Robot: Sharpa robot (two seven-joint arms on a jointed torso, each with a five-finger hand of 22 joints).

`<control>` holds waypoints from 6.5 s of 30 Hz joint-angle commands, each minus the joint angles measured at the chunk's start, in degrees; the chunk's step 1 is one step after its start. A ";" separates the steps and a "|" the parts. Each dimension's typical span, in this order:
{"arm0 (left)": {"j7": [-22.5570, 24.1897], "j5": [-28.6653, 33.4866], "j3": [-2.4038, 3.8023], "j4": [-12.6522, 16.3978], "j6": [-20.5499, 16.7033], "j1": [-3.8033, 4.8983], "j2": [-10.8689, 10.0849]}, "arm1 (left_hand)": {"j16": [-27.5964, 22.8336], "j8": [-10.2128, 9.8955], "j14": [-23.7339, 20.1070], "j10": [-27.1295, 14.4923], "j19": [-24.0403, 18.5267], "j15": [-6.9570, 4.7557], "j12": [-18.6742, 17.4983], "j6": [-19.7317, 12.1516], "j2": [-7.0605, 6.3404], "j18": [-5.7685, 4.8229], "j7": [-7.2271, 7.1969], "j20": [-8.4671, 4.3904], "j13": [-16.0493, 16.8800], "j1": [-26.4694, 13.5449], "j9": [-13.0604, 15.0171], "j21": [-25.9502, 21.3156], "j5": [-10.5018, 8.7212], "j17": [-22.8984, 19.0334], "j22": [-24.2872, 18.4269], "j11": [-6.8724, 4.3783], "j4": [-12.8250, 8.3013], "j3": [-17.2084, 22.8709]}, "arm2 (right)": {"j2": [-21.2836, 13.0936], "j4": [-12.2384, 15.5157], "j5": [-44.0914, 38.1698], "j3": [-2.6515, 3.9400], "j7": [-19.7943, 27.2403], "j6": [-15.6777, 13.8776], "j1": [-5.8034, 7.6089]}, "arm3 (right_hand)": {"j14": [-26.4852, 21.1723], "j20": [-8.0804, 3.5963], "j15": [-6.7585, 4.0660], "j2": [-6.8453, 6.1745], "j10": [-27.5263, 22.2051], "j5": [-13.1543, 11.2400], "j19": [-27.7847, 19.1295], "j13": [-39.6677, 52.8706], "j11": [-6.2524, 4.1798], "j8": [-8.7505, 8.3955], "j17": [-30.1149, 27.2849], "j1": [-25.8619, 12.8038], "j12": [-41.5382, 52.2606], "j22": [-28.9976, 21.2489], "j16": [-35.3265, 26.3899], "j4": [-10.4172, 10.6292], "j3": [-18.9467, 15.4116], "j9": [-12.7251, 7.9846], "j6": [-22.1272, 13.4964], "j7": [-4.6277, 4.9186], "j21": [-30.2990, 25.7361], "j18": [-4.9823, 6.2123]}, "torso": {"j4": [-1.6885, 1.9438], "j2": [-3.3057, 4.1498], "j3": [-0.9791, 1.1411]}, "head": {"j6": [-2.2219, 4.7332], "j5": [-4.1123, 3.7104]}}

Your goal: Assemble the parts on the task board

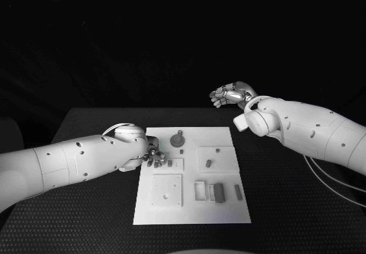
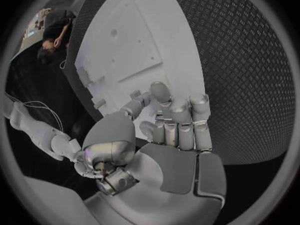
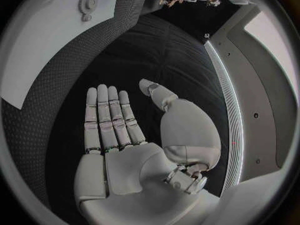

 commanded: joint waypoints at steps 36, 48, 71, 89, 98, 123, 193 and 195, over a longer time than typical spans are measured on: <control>-0.60 9.58 1.56 -1.58 -6.98 -0.23 -2.04 | -0.56 -0.55 -0.69 -0.70 -0.57 -0.06 -0.60 -1.18 -12.19 0.67 0.18 -6.18 -0.35 -3.78 1.17 -0.84 -14.88 -0.48 0.47 0.01 12.05 2.84 | -0.21 0.15 -0.24 0.03 0.28 1.02 -0.17 | -0.80 0.05 0.23 0.10 -0.12 0.49 -0.63 -0.10 0.46 -0.28 0.03 -0.86 -0.32 0.18 -0.59 0.13 -0.56 -0.13 -0.21 0.35 -0.61 0.87 | 0.10 -0.02 -0.01 | 0.38 -0.27; 7.74 23.47 3.56 -1.52 -15.11 0.91 -3.69 | -6.24 -2.60 -9.18 -10.81 -8.28 3.36 -5.21 -9.18 -9.03 -1.44 3.49 -3.62 -1.83 0.62 0.67 -5.54 -14.76 -2.90 -0.45 3.43 10.20 1.31 | -0.46 0.08 -0.24 0.03 0.21 1.04 -0.17 | -0.81 0.05 0.23 0.12 -0.11 0.51 -0.64 -0.10 0.45 -0.27 0.03 -0.85 -0.32 0.19 -0.59 0.12 -0.56 -0.13 -0.20 0.35 -0.63 0.88 | 0.10 -0.04 0.03 | 0.81 -0.16; 31.48 -5.40 0.11 -6.25 -35.64 -1.59 3.10 | -18.14 -2.89 -16.00 -19.35 -13.80 9.42 -22.52 -15.28 -7.79 -3.15 3.52 2.02 -18.01 23.75 -11.21 -15.54 -14.85 -11.71 -3.03 8.53 -7.37 1.24 | 0.05 -0.75 -0.25 0.03 0.23 1.36 -0.39 | -0.81 0.05 0.24 0.21 -0.08 0.51 -0.64 -0.09 0.43 -0.24 0.05 -0.77 -0.30 0.24 -0.60 0.09 -0.54 -0.12 -0.17 0.34 -0.68 0.90 | -0.16 0.03 -0.02 | 2.11 -0.11; 30.43 -15.46 -0.28 -8.60 -30.96 -3.54 6.24 | -15.42 -3.31 -12.42 -15.95 -11.09 8.37 -28.30 -13.35 -8.89 -2.99 4.45 1.08 -21.86 24.06 -14.36 -15.14 -13.85 -10.28 -1.49 8.43 -7.18 -2.55 | 0.05 -0.78 -0.42 0.03 0.12 1.37 -0.40 | -0.82 0.04 0.25 0.28 -0.07 0.50 -0.63 -0.08 0.42 -0.22 0.06 -0.65 -0.30 0.28 -0.60 0.01 -0.51 -0.11 -0.15 0.35 -0.72 0.91 | -0.17 0.07 -0.01 | 2.34 -0.70; 30.24 -16.33 -0.28 -8.50 -28.61 -3.84 6.52 | -8.93 -3.09 -9.33 -14.11 -9.09 7.55 -29.22 -12.27 -7.58 -2.51 5.14 0.27 -22.31 24.74 -15.24 -13.47 -11.59 -7.55 0.00 7.89 -7.21 -3.38 | -0.03 -0.60 -0.46 0.03 0.09 1.36 -0.39 | -0.82 0.05 0.25 0.29 -0.07 0.49 -0.63 -0.08 0.42 -0.21 0.06 -0.64 -0.30 0.29 -0.61 0.00 -0.51 -0.11 -0.14 0.35 -0.73 0.91 | -0.03 0.07 0.00 | 2.10 -1.01; 28.29 -18.99 -0.29 -9.63 -26.83 -4.27 7.84 | -6.34 -3.30 -8.99 -13.73 -9.00 7.59 -30.89 -12.14 -6.01 -2.43 5.43 0.24 -23.01 23.80 -16.33 -13.42 -11.80 -7.56 0.75 7.97 -6.90 -3.54 | -0.50 -0.17 -0.56 0.03 -0.04 1.54 -0.39 | -0.82 0.07 0.26 0.29 -0.05 0.48 -0.61 -0.08 0.41 -0.19 0.08 -0.64 -0.30 0.36 -0.61 0.00 -0.53 -0.11 -0.11 0.37 -0.79 0.91 | -0.04 0.04 0.04 | 2.00 -1.04; 31.45 -12.58 -0.25 -11.36 -28.04 -5.79 8.12 | 0.38 -0.51 -2.93 -4.96 -4.99 5.58 -32.64 -5.23 -1.63 -1.77 4.03 -1.62 -24.47 27.41 -17.98 -10.31 -10.72 -10.59 1.12 5.99 -7.44 0.81 | -0.54 0.22 -0.61 0.03 0.00 1.51 -0.38 | -0.82 0.10 0.26 0.32 -0.02 0.51 -0.55 -0.07 0.40 -0.14 0.13 -0.70 -0.30 0.53 -0.63 0.11 -0.55 -0.12 -0.08 0.37 -0.95 0.92 | -0.03 0.05 0.01 | 1.15 -1.60; 31.62 -12.22 -0.25 -11.36 -28.32 -5.80 8.08 | 0.38 -0.51 -2.92 -4.95 -4.98 5.58 -32.64 -5.23 -1.62 -1.77 4.04 -1.62 -24.48 27.41 -17.98 -10.31 -10.72 -10.59 1.12 5.99 -7.44 0.81 | -0.51 0.21 -0.61 0.03 -0.01 1.51 -0.38 | -0.82 0.10 0.26 0.32 -0.01 0.51 -0.55 -0.07 0.40 -0.14 0.13 -0.70 -0.30 0.53 -0.63 0.11 -0.55 -0.12 -0.08 0.37 -0.95 0.92 | 0.02 0.04 0.02 | 1.14 -1.59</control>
